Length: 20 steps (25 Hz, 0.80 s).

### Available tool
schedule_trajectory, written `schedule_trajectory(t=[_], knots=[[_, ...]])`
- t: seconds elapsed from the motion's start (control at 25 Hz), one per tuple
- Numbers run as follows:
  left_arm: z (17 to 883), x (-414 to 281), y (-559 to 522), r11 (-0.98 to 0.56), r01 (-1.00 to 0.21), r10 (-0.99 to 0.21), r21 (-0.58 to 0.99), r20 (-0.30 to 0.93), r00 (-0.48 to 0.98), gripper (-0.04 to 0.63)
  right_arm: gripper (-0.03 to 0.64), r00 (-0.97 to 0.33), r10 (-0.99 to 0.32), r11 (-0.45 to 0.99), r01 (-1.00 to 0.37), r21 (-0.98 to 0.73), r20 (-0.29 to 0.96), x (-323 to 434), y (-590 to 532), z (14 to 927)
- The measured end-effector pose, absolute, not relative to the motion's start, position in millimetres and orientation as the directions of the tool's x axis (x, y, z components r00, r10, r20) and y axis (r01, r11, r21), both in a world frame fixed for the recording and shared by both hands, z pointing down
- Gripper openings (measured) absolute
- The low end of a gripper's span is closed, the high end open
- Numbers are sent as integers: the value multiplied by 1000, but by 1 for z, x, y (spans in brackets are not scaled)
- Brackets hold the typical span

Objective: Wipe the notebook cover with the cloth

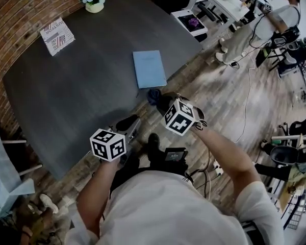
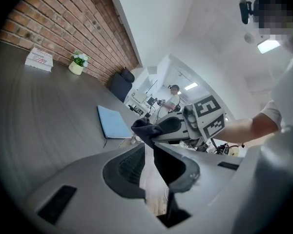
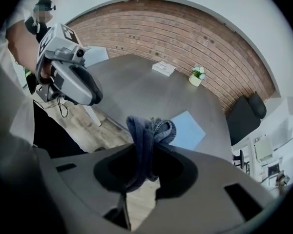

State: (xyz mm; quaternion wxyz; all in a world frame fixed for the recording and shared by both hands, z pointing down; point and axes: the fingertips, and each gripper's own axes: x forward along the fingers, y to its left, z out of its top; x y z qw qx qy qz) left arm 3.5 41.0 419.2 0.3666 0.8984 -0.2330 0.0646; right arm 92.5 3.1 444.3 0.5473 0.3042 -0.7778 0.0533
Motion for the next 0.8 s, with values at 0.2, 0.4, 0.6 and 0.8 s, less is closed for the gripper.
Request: schedule_trajectory(t=[0.2, 0.4, 0.6, 0.8], knots=[[439, 9, 24, -591, -503, -399, 630, 314, 862, 73, 107, -168, -399, 859, -413, 303, 901, 100, -35, 470], [454, 20, 0, -542, -545, -433, 639, 344, 833, 93, 107, -143, -365, 909, -271, 318, 920, 100, -78, 489], [465, 29, -21, -491, -579, -474, 651, 358, 804, 94, 107, -118, -347, 933, -142, 330, 930, 101, -120, 504], [479, 36, -37, -437, -611, -507, 660, 380, 773, 94, 107, -92, -352, 935, -78, 346, 931, 107, -165, 514]])
